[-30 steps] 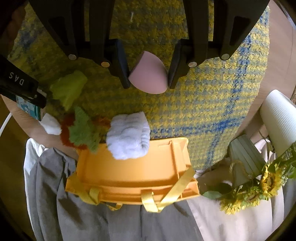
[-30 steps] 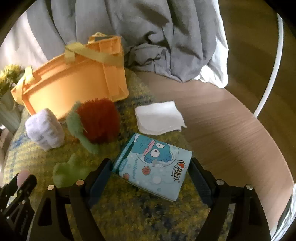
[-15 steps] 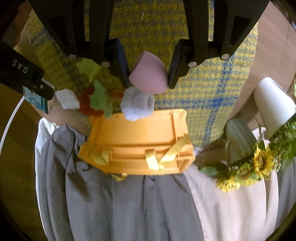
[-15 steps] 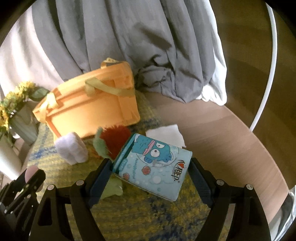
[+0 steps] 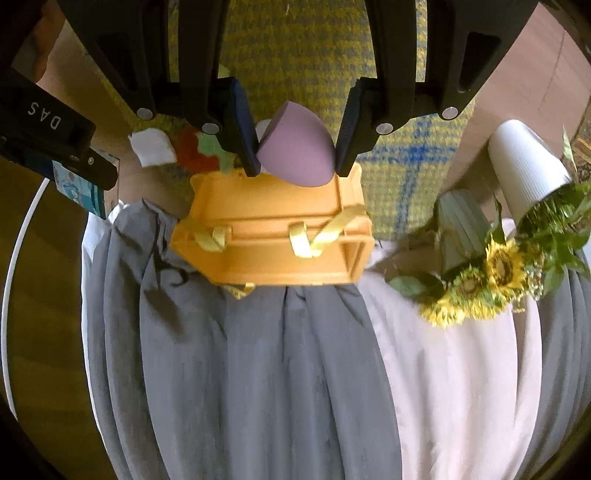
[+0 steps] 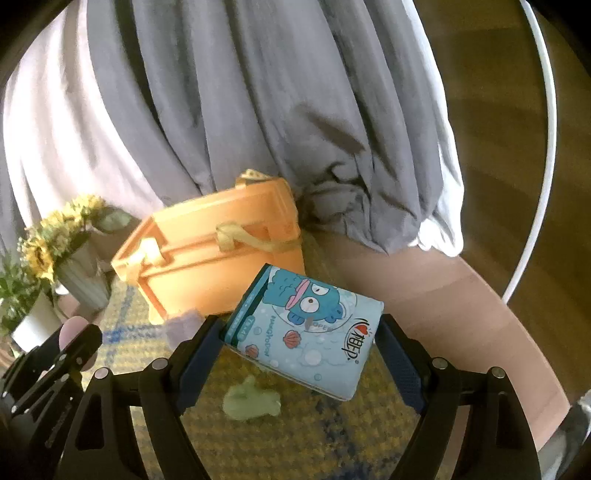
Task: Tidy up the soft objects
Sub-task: 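Lift both held items over the orange crate and release them inside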
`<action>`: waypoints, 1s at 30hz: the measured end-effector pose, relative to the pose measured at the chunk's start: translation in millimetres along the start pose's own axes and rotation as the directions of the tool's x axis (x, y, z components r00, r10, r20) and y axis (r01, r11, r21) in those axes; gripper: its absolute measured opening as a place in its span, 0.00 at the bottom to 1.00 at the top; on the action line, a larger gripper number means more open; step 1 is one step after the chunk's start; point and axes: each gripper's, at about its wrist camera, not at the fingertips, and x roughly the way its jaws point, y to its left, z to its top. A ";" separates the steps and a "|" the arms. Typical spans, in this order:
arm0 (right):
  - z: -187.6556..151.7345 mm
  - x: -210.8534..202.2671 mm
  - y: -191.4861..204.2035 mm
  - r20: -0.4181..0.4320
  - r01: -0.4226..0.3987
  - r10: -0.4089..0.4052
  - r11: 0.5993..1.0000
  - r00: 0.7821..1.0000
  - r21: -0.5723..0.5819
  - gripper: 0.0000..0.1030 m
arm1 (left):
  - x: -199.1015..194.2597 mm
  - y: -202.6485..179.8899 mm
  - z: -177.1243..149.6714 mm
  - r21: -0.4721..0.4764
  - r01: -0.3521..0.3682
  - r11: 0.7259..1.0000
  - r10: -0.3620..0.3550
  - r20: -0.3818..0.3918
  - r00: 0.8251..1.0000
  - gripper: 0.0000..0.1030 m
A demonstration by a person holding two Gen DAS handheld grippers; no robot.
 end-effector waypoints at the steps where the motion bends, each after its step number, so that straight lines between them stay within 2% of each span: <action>1: 2.6 -1.3 0.5 0.007 -0.005 0.005 1.000 1.000 -0.001 0.82 | -1.9 0.2 2.8 0.000 0.000 1.000 0.000 0.011 1.000 0.40; 19: 47.8 -11.6 20.9 0.149 -0.087 0.092 0.996 0.985 -0.036 0.82 | -7.4 3.0 48.2 -0.003 -0.022 1.000 0.022 0.151 0.988 0.40; 30: 74.9 1.5 29.0 0.204 -0.121 0.131 0.991 0.970 -0.060 0.82 | 10.2 0.9 74.3 0.006 -0.020 1.000 0.018 0.204 0.979 0.40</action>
